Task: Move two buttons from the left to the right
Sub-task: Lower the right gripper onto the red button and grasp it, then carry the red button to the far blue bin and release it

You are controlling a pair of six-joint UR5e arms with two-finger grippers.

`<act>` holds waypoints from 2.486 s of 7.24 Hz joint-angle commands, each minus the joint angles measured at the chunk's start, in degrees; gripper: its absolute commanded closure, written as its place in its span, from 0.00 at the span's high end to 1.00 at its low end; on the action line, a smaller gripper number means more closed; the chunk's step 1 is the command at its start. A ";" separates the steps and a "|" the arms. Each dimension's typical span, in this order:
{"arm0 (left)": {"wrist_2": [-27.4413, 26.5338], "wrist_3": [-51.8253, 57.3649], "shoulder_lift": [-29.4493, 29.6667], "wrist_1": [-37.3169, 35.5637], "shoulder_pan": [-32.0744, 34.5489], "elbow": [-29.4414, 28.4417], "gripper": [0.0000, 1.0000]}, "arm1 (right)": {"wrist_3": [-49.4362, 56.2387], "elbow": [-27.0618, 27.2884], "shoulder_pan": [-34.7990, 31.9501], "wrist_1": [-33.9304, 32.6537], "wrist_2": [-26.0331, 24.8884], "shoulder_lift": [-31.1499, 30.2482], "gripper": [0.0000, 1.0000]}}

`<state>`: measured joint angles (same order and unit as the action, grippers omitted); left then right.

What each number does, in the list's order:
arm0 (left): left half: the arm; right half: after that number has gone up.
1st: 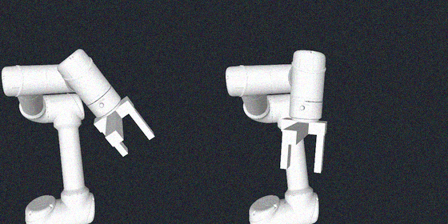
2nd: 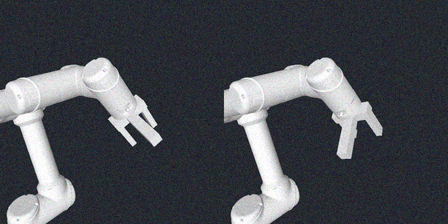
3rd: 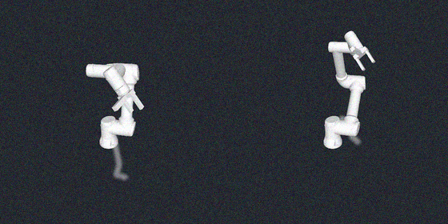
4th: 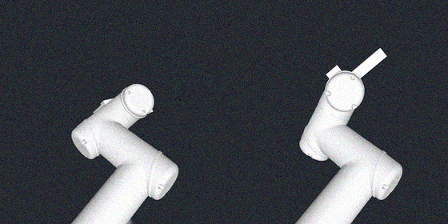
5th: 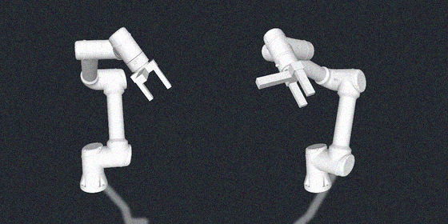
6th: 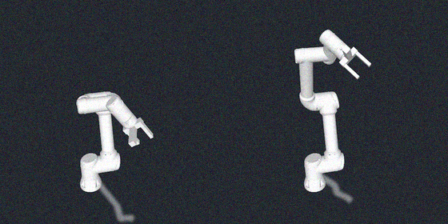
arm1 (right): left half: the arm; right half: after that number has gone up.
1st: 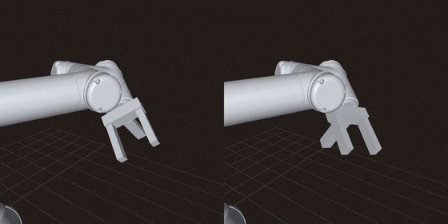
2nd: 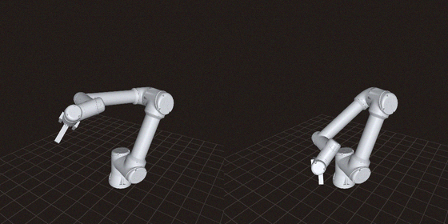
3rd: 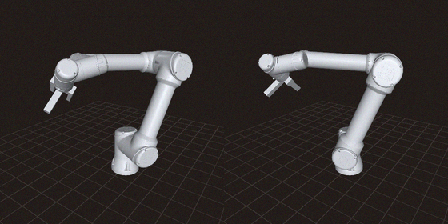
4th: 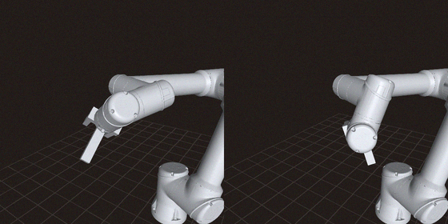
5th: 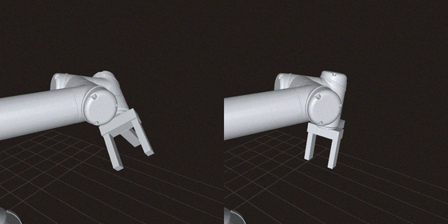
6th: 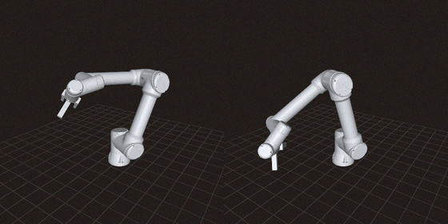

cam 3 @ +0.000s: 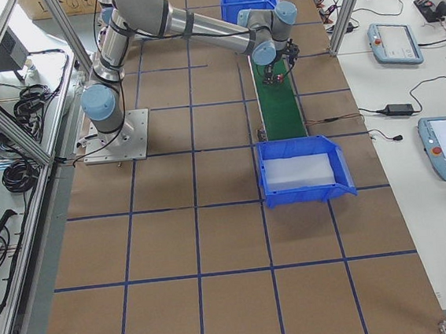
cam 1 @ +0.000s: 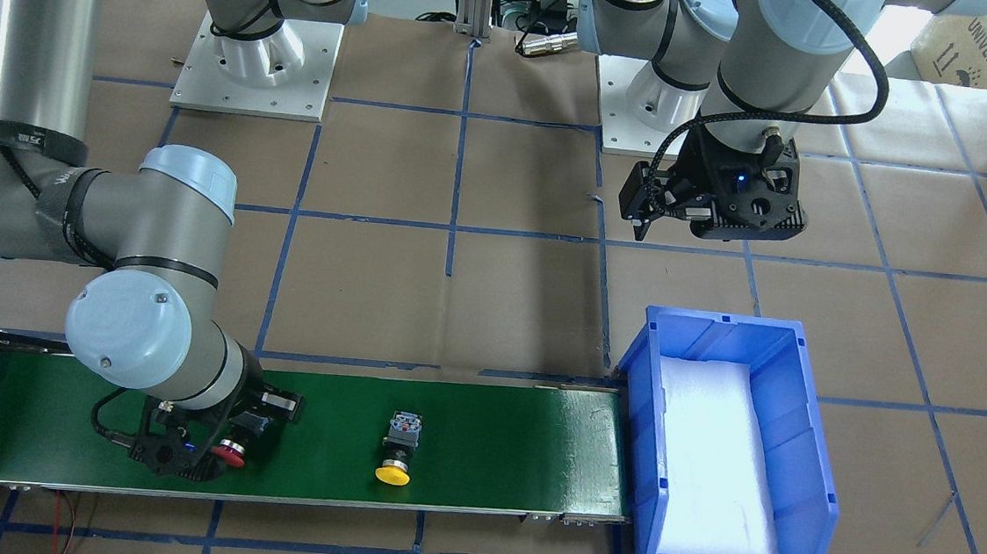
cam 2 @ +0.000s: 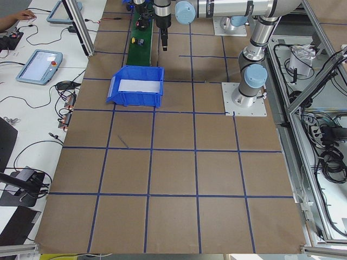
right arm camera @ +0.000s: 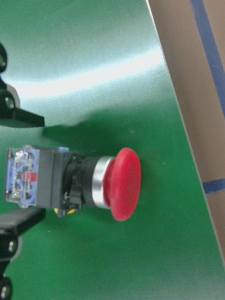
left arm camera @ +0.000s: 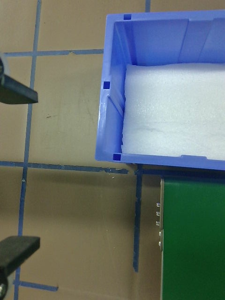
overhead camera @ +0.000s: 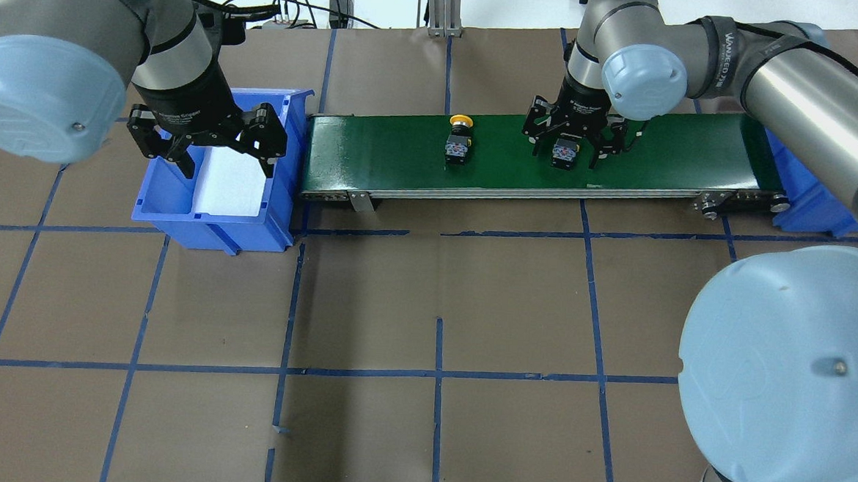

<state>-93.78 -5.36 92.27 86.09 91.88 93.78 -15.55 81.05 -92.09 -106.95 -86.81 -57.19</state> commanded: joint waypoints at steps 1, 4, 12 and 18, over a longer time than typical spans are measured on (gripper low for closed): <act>0.00 0.00 0.02 -0.05 0.06 0.00 1.00 | 2.52 -0.36 0.94 -0.10 -0.81 -0.72 0.08; 0.00 0.00 0.02 -0.05 0.06 0.00 1.00 | 9.44 -3.95 5.41 3.56 -0.72 -4.92 0.08; 0.00 0.00 0.10 -0.14 0.14 0.09 1.00 | 54.74 -17.23 31.09 6.84 -6.42 2.58 0.09; 0.00 0.00 0.02 -0.05 0.14 0.09 1.00 | 55.80 -16.98 34.08 6.06 -6.70 9.64 0.15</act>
<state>-93.78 -5.36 92.32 86.01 92.02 93.87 40.26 63.88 -58.25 -100.67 -93.43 -47.94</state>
